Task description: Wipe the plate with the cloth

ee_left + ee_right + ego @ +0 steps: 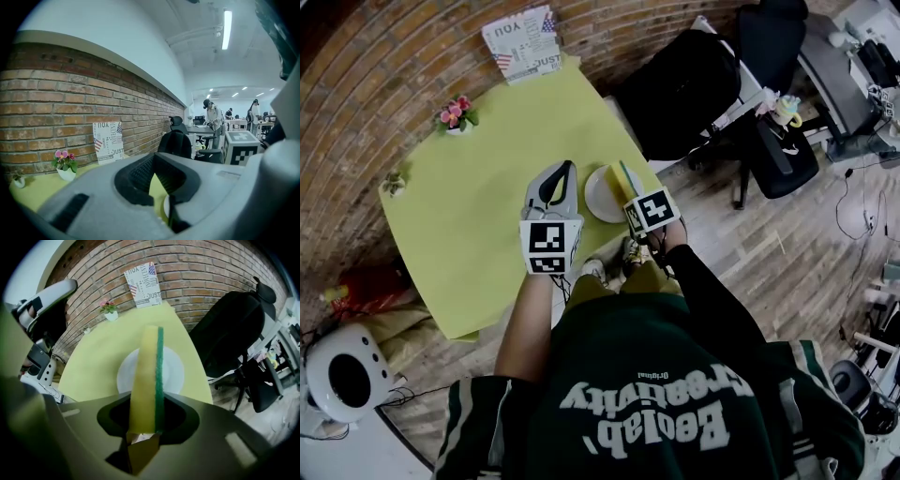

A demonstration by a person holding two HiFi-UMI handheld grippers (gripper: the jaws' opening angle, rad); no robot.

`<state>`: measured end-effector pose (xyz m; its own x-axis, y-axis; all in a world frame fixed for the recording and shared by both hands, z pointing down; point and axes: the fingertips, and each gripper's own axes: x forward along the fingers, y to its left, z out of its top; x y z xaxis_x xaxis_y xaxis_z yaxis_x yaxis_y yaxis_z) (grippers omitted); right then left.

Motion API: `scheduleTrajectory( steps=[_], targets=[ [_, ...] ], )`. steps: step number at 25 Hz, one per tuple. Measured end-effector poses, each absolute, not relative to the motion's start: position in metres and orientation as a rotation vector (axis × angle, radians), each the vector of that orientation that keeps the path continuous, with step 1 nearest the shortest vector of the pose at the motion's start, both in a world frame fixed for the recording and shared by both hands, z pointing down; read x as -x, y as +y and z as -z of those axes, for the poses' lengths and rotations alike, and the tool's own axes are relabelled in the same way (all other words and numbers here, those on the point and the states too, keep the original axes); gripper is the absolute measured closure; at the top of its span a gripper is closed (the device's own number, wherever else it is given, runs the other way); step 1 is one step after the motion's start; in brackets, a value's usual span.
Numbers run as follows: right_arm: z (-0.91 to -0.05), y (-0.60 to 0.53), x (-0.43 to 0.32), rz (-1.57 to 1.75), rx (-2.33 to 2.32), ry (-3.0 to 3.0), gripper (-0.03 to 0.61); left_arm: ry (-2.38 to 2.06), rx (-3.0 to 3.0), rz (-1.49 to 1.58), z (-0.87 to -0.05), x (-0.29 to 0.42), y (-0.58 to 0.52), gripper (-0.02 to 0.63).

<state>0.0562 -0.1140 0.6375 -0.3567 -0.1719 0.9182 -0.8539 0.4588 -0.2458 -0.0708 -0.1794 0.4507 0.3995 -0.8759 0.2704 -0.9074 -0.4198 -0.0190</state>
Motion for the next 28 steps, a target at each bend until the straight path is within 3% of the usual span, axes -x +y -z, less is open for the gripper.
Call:
scheduleTrajectory(
  steps=[11,28],
  targets=[
    [-0.636,-0.124,-0.092,-0.962,-0.985,-1.771,0.440,-1.578,-2.548,-0.367,-0.449,0.061,-0.178,0.609],
    [-0.633,-0.076,0.004,-0.930,-0.695,-1.896,0.440,-1.592,-2.544,-0.375,-0.446,0.075,-0.164,0.609]
  ],
)
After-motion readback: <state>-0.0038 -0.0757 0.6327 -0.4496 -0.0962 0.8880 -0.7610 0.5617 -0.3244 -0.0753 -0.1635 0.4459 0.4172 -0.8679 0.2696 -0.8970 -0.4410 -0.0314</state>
